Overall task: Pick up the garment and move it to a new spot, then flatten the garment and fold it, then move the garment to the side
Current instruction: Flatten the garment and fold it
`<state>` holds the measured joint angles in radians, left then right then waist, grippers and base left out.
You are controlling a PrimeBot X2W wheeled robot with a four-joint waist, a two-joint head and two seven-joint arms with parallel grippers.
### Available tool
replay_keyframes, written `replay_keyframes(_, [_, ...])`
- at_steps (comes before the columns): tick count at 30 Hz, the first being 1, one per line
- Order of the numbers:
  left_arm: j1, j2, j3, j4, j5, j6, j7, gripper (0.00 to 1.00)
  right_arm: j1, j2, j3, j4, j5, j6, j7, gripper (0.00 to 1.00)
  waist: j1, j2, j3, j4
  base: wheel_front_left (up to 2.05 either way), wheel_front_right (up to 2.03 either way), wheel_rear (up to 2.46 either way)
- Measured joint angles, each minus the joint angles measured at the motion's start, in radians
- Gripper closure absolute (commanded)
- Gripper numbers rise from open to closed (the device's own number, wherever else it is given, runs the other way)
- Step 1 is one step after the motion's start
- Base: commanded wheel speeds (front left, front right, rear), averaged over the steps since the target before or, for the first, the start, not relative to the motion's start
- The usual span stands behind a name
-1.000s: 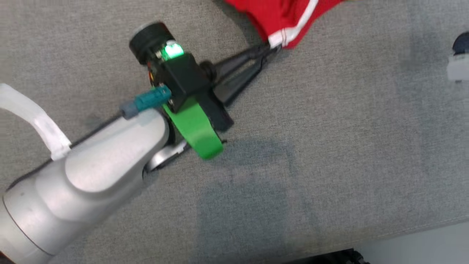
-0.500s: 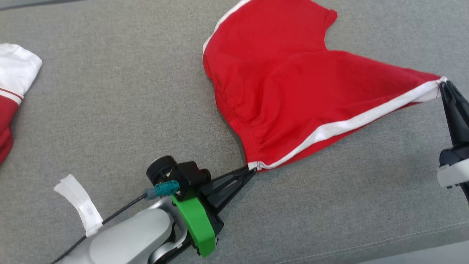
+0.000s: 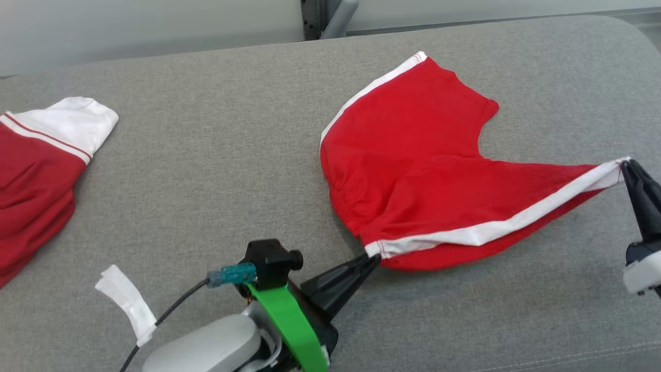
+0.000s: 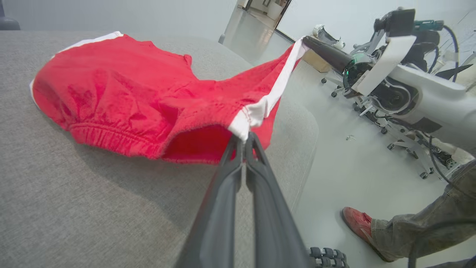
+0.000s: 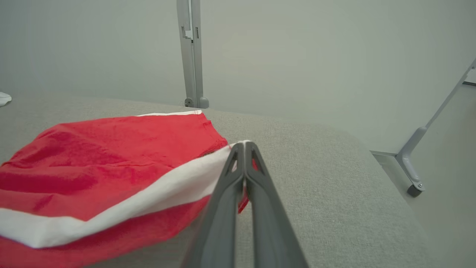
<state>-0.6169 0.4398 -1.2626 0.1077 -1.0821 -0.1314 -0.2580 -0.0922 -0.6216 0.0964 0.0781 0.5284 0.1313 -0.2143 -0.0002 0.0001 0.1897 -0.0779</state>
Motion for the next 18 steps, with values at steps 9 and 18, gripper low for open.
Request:
replay_keyframes(9, [-0.104,-0.146,0.110,0.099,-0.230,0.000,-0.004,1.00,-0.339,0.017,0.052,0.183,0.002,0.000,0.149,1.00,0.0001,0.0000,0.075,0.058,0.00,0.00,0.00])
replay_keyframes(18, [-0.206,-0.200,0.132,0.136,-0.371,0.000,0.001,1.00,-0.686,0.050,0.140,0.413,0.006,0.000,0.205,1.00,0.0001,0.0000,0.186,0.129,0.00,0.00,0.00])
